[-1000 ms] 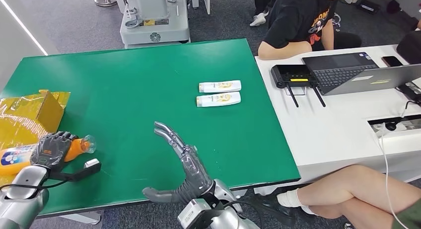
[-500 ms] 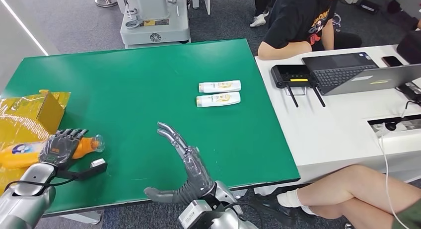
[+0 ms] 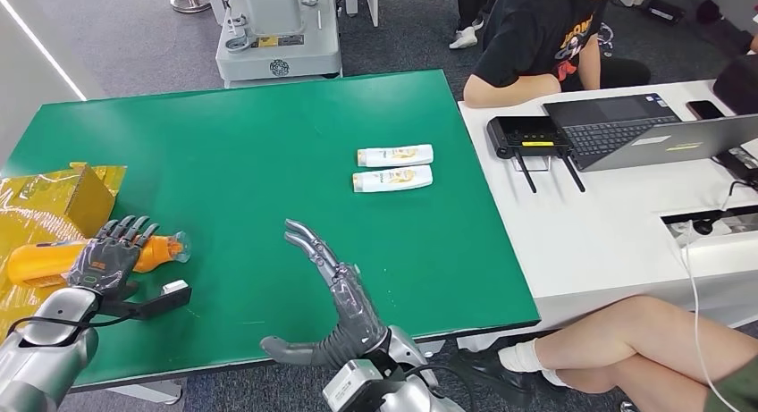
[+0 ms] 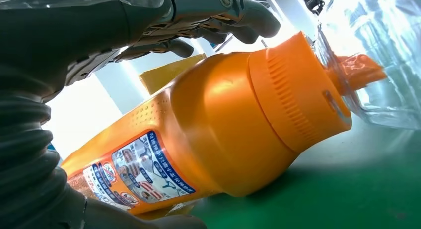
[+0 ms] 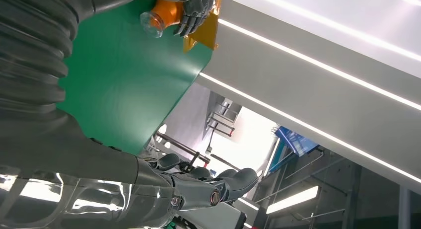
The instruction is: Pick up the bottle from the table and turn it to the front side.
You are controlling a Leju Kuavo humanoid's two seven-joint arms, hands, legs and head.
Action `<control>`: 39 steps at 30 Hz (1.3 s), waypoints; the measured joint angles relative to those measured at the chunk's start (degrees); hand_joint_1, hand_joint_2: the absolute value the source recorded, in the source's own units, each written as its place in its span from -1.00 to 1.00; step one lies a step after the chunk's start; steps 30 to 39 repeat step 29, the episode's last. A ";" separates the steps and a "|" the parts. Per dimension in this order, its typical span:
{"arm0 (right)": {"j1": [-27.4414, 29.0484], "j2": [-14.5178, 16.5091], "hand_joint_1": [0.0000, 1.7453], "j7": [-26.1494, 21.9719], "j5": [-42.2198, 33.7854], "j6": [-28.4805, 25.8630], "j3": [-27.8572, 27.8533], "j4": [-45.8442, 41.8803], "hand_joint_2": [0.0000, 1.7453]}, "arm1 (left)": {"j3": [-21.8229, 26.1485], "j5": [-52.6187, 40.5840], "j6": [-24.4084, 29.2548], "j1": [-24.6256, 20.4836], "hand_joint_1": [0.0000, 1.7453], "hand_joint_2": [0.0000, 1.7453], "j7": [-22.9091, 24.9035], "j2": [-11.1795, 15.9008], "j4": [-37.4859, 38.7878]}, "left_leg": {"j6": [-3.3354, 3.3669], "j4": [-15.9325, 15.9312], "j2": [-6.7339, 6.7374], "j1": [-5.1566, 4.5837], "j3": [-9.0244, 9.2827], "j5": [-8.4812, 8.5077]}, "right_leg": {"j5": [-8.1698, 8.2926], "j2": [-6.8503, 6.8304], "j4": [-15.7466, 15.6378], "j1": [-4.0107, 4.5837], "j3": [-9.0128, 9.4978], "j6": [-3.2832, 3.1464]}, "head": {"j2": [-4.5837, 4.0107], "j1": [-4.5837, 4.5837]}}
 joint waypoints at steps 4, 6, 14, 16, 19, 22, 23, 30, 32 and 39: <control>0.00 0.00 -1.00 0.01 0.00 -0.01 -0.07 0.02 1.00 | 0.56 0.24 0.62 0.01 -1.00 1.00 -0.44 0.09 0.00 | 0.00 0.00 0.00 0.00 0.00 0.00 | 0.00 0.00 0.01 0.00 0.00 0.00 | 0.00 0.00; 0.00 0.00 -1.00 0.00 0.00 -0.04 -0.09 0.02 1.00 | 1.27 0.49 1.40 0.02 -1.00 1.00 -0.98 0.13 0.00 | 0.00 0.00 -0.01 0.00 0.00 0.00 | 0.00 -0.01 0.00 0.00 0.00 0.00 | 0.00 -0.01; 0.00 0.01 -1.00 0.15 -0.11 -0.25 -0.16 0.04 1.00 | 8.73 13.57 1.84 0.29 -1.00 1.00 -12.98 -1.02 -5.52 | 0.00 0.01 -0.05 0.00 -0.02 0.00 | 0.00 -0.05 -0.01 -0.01 0.00 0.00 | 0.00 0.00; 0.01 0.00 -1.00 0.09 -0.21 -0.25 -0.21 0.07 1.00 | 10.74 18.86 -6.23 0.46 -1.00 1.00 -15.51 -0.86 -9.93 | 0.00 0.01 -0.02 0.00 -0.02 0.00 | 0.01 0.00 0.00 0.00 0.01 0.00 | 0.00 0.01; 0.14 0.00 -1.00 -0.23 -0.40 -0.26 -0.37 0.17 1.00 | 11.69 25.03 -22.85 -0.17 -1.00 1.00 -17.17 1.26 -15.27 | -0.01 0.01 0.10 0.02 -0.01 0.00 | 0.02 0.11 0.00 0.01 -0.03 -0.01 | 0.00 -0.01; 0.30 -0.01 -1.00 -0.49 -0.63 -0.25 -0.70 0.19 1.00 | 11.86 31.56 -34.15 -1.87 -1.00 1.00 -18.66 4.63 -19.99 | -0.03 0.01 0.08 0.06 -0.02 0.01 | 0.01 0.10 0.02 0.05 -0.04 -0.02 | 0.00 0.00; 0.35 -0.01 -1.00 -0.54 -0.79 -0.25 -0.82 0.19 1.00 | 11.96 34.06 -36.69 -2.27 -1.00 1.00 -18.98 5.85 -21.73 | -0.03 0.00 0.08 0.06 -0.02 0.01 | 0.01 0.11 0.03 0.06 -0.04 -0.02 | 0.00 -0.01; 0.58 -0.04 -1.00 -1.04 -1.13 -0.22 -1.15 0.19 1.00 | 13.90 45.36 -41.95 -0.15 -1.00 1.00 -20.82 10.21 -31.37 | -0.13 -0.01 0.04 0.06 -0.01 -0.06 | -0.06 0.09 0.03 0.06 -0.03 -0.09 | 0.00 -0.01; 0.58 -0.04 -1.00 -1.04 -1.13 -0.22 -1.15 0.19 1.00 | 13.90 45.36 -41.95 -0.15 -1.00 1.00 -20.82 10.21 -31.37 | -0.13 -0.01 0.04 0.06 -0.01 -0.06 | -0.06 0.09 0.03 0.06 -0.03 -0.09 | 0.00 -0.01; 0.58 -0.04 -1.00 -1.04 -1.13 -0.22 -1.15 0.19 1.00 | 13.90 45.36 -41.95 -0.15 -1.00 1.00 -20.82 10.21 -31.37 | -0.13 -0.01 0.04 0.06 -0.01 -0.06 | -0.06 0.09 0.03 0.06 -0.03 -0.09 | 0.00 -0.01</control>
